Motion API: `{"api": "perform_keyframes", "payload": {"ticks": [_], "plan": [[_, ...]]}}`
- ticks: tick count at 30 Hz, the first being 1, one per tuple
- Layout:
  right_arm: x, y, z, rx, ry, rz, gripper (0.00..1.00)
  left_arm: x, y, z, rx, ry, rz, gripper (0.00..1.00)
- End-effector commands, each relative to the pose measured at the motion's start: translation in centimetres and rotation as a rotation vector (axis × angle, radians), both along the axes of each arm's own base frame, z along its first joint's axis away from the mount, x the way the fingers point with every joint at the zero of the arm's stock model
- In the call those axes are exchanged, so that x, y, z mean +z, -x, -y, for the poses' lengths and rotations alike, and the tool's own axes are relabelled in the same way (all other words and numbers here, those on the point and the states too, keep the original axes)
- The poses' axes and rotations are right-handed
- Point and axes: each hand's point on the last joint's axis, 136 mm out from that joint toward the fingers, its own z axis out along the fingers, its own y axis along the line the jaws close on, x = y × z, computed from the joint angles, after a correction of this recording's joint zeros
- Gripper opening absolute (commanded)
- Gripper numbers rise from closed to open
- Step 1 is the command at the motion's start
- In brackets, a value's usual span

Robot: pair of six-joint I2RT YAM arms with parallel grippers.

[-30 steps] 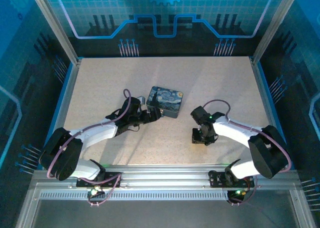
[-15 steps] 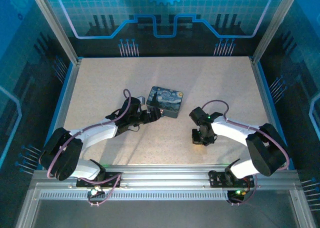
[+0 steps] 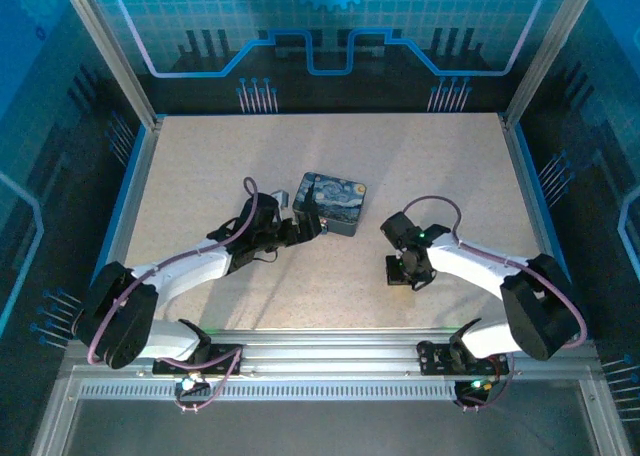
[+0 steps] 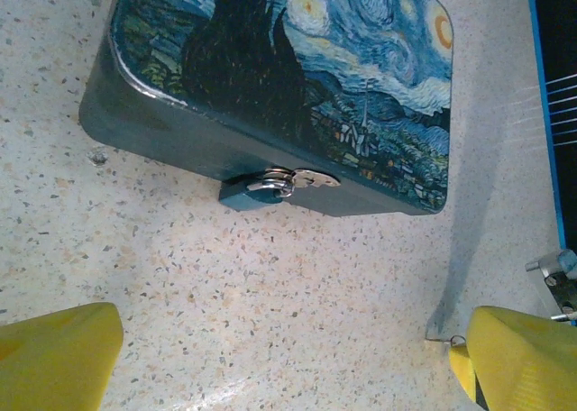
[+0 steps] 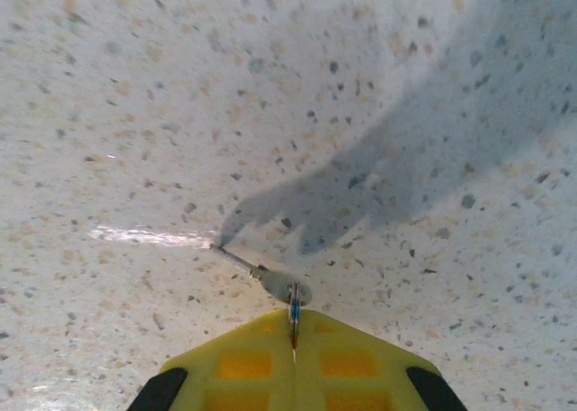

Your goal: Unlock the padlock with the key

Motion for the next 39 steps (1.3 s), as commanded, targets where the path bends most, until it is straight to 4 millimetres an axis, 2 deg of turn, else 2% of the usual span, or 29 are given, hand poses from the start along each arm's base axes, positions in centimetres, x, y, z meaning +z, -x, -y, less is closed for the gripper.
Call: {"api": "perform_keyframes", "payload": {"ticks": [1, 10, 21, 32, 39], "plan": [[1.6, -1.6, -0.3, 0.05, -0.023, 0.094, 0.0, 1.0, 0.3, 0.1, 0.009, 0.025, 0.007, 0.99], [4.7, -3.8, -2.0, 0.142, -0.132, 0.264, 0.0, 2.2, 0.5, 0.8, 0.063, 0.148, -0.058, 0.99], [9.7, -6.1, -4.9, 0.279, -0.277, 0.504, 0.0, 3.7, -0.2, 2.7, 0.19, 0.442, -0.215, 0.99], [15.5, -7.0, -9.6, 0.468, -0.517, 0.718, 0.0, 5.7, -1.0, 4.0, 0.273, 0.681, -0.348, 0.99], [17.8, -7.5, -12.3, 0.535, -0.636, 0.8, 0.0, 7.0, -1.8, 5.8, 0.25, 0.869, -0.36, 0.93]]}}
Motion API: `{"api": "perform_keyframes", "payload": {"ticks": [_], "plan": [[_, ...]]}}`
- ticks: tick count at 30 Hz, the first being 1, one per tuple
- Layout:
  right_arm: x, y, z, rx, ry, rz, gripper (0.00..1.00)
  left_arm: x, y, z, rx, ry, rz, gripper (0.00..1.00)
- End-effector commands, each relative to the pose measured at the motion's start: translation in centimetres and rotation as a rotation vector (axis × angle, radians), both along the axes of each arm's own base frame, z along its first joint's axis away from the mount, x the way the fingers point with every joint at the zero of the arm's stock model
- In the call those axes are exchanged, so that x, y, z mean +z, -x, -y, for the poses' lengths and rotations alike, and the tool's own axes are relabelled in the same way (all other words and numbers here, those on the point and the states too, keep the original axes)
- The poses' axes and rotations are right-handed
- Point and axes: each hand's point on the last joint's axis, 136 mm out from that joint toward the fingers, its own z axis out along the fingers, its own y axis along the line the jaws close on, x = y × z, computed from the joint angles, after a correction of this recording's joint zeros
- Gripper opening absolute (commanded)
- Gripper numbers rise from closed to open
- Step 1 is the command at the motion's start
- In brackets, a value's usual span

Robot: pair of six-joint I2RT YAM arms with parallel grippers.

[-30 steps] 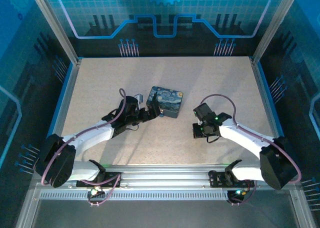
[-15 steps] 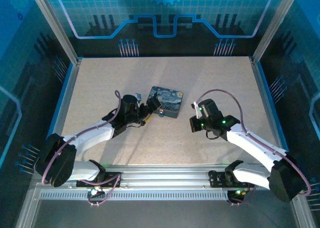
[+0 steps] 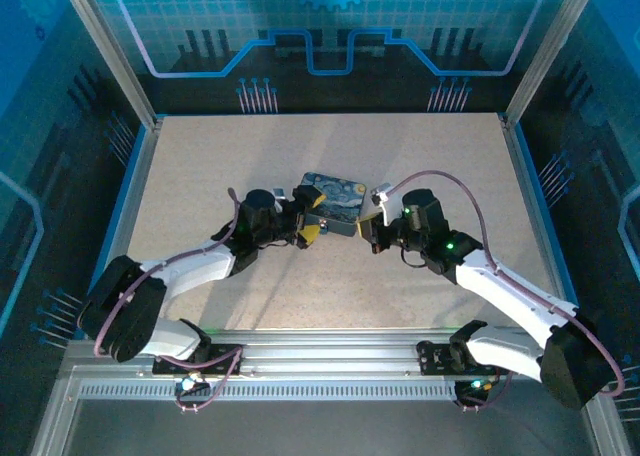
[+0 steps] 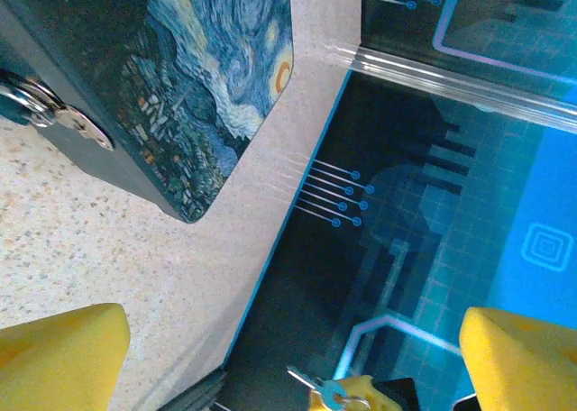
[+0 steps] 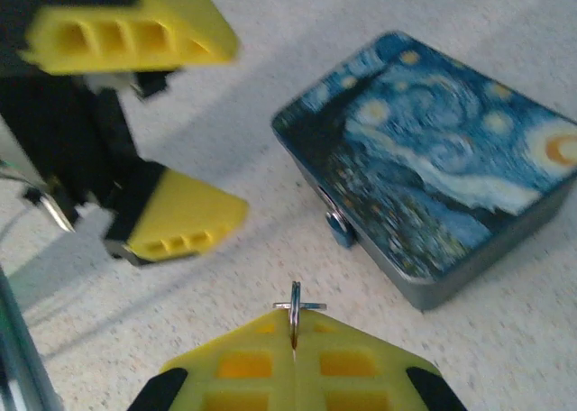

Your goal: Unlock the padlock with the key

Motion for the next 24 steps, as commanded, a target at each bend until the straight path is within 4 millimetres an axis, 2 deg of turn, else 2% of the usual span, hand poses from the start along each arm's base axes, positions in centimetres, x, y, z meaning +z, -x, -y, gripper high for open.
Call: {"api": "perform_keyframes", "payload": {"ticks": [1, 8, 15, 24], "plan": [[1.9, -0.2, -1.9, 0.076, -0.076, 0.081, 0.0, 1.9, -0.1, 1.8, -0.015, 0.164, 0.018, 0.92], [1.8, -0.4, -3.4, 0.114, -0.095, 0.103, 0.0, 1.4, 0.0, 3.7, 0.013, 0.245, -0.012, 0.89], [0.7, -0.3, -4.3, 0.135, -0.086, 0.088, 0.0, 1.4, 0.1, 4.4, 0.042, 0.293, -0.049, 0.82], [-0.6, 0.0, -4.6, 0.147, -0.07, 0.064, 0.0, 1.3, 0.2, 4.3, 0.055, 0.302, -0.053, 0.58]]}}
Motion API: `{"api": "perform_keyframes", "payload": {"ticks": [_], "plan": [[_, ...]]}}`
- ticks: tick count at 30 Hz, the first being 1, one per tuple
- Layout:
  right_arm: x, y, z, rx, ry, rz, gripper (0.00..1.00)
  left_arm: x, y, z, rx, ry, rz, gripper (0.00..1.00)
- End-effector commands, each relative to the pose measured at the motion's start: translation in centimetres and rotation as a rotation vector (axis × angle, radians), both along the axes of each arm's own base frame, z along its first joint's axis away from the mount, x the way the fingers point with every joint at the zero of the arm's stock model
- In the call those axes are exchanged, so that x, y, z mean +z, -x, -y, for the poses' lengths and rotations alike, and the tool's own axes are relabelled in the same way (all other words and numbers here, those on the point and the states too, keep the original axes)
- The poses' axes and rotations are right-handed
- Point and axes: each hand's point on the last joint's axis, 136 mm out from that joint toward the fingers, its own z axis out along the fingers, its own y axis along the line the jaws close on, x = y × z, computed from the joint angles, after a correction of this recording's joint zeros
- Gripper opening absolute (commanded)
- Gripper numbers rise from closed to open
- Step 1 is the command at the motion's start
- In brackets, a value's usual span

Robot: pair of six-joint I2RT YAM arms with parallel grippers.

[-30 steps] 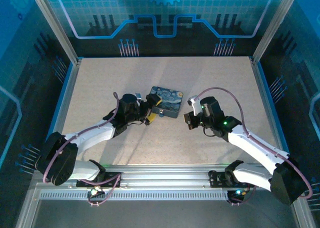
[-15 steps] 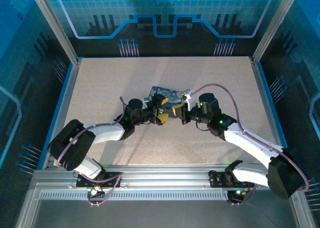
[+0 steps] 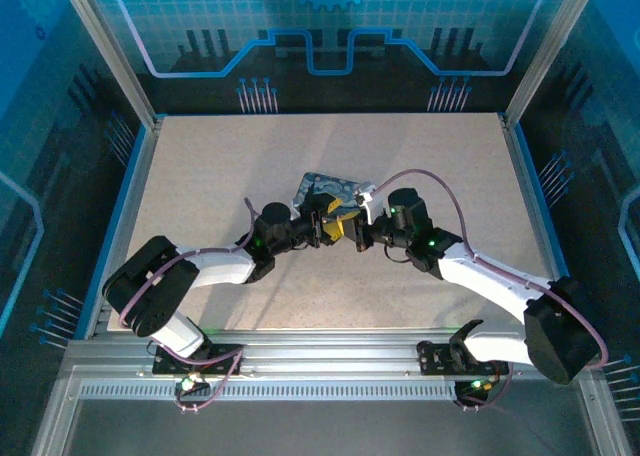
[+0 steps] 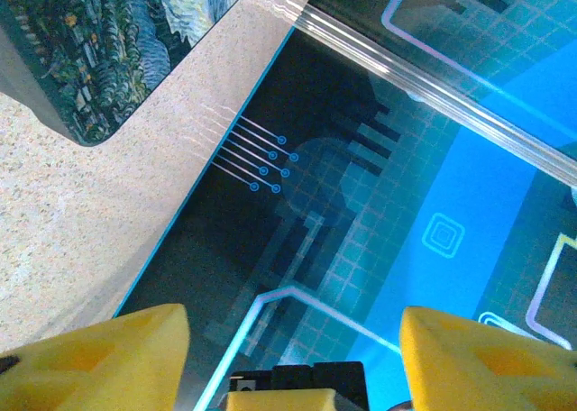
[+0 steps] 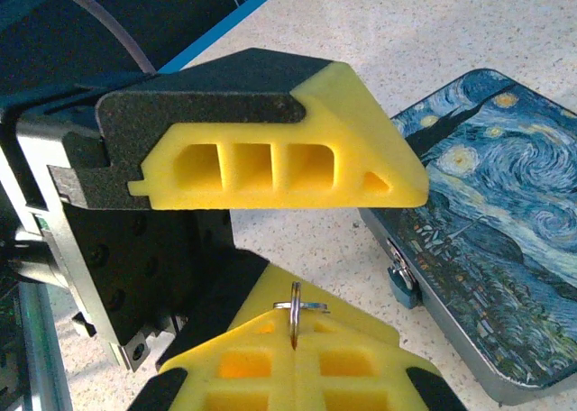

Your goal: Unlock the padlock with the key

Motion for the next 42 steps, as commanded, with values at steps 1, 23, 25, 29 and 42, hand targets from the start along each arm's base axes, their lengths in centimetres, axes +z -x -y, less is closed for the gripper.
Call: {"api": "perform_keyframes", "payload": {"ticks": [1, 23, 25, 29, 42], "plan": [[0.0, 0.6, -0.6, 0.037, -0.006, 0.022, 0.0, 0.3, 0.0, -0.2, 0.024, 0.023, 0.015, 0.55], [1.0, 0.9, 0.8, 0.02, -0.09, 0.007, 0.13, 0.5, -0.1, -1.0, 0.051, -0.036, 0.082, 0.0], [2.2, 1.0, 1.1, 0.036, -0.149, 0.014, 0.19, 1.5, -0.2, -1.2, 0.052, -0.079, 0.154, 0.0], [4.2, 1.3, 2.3, 0.071, -0.274, -0.012, 0.33, 4.2, -0.5, -1.5, 0.053, -0.192, 0.328, 0.0], [10.7, 0.7, 3.3, 0.098, -0.576, -0.048, 0.59, 13.2, 0.6, -2.9, 0.083, -0.437, 0.861, 0.0]]}}
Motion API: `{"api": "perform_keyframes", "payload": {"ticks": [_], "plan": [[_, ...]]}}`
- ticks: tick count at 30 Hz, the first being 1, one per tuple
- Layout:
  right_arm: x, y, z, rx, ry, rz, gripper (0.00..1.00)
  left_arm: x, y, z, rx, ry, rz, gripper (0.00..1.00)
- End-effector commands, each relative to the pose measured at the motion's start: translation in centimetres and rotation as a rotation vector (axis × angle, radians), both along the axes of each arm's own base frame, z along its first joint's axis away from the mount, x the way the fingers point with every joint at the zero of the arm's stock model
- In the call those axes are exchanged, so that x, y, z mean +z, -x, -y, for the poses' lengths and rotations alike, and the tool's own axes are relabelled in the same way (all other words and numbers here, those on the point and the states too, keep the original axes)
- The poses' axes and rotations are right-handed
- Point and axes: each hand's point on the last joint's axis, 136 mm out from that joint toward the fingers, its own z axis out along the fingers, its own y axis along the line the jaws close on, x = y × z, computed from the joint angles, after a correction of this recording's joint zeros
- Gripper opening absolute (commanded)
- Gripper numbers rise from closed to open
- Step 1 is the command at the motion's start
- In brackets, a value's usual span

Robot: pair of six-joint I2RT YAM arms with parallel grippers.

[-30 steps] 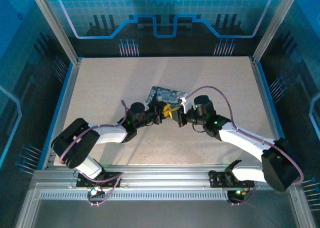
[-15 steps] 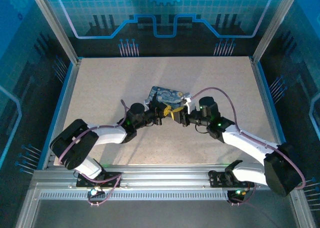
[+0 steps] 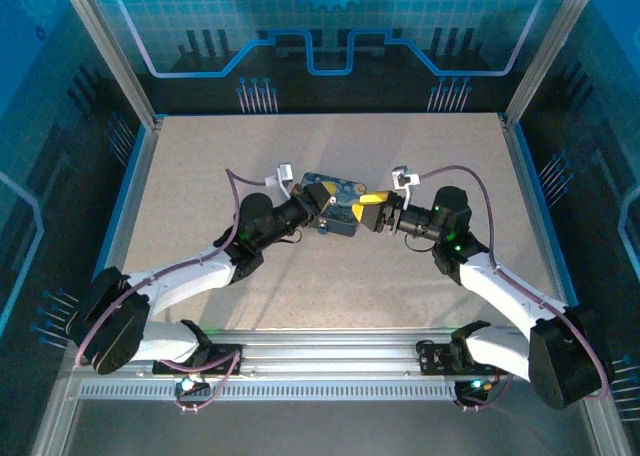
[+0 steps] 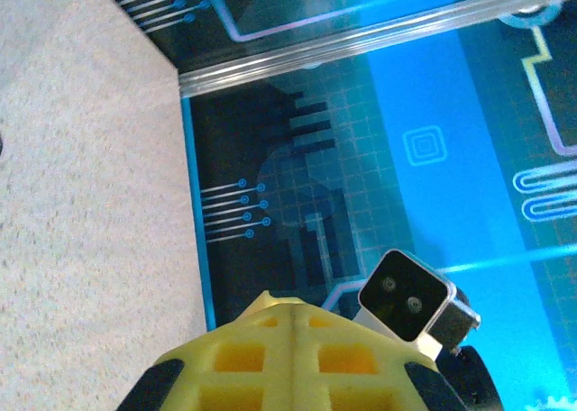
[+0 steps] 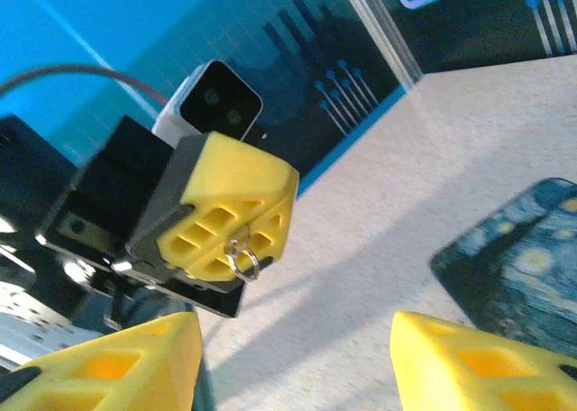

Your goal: Unlock the padlock with the key

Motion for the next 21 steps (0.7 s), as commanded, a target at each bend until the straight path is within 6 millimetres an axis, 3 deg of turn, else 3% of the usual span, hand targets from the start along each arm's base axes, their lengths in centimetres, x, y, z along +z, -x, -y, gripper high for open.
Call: {"api": "perform_keyframes", "payload": {"ticks": [1, 7, 14, 21], "plan": [[2.5, 0.3, -0.4, 0.051, -0.123, -0.006, 0.59, 3.3, 0.1, -0.6, 0.033, -0.061, 0.209, 0.0], [3.8, 0.6, -2.4, 0.111, -0.174, -0.031, 0.6, 4.8, 0.7, -0.1, 0.005, -0.02, 0.289, 0.0], [3.7, 0.6, -4.0, 0.136, -0.185, -0.051, 0.58, 4.5, 0.7, -0.2, 0.01, -0.002, 0.284, 0.0], [4.4, 0.3, -4.9, 0.155, -0.201, -0.054, 0.5, 4.1, 0.7, -0.1, 0.003, 0.004, 0.272, 0.0]]}}
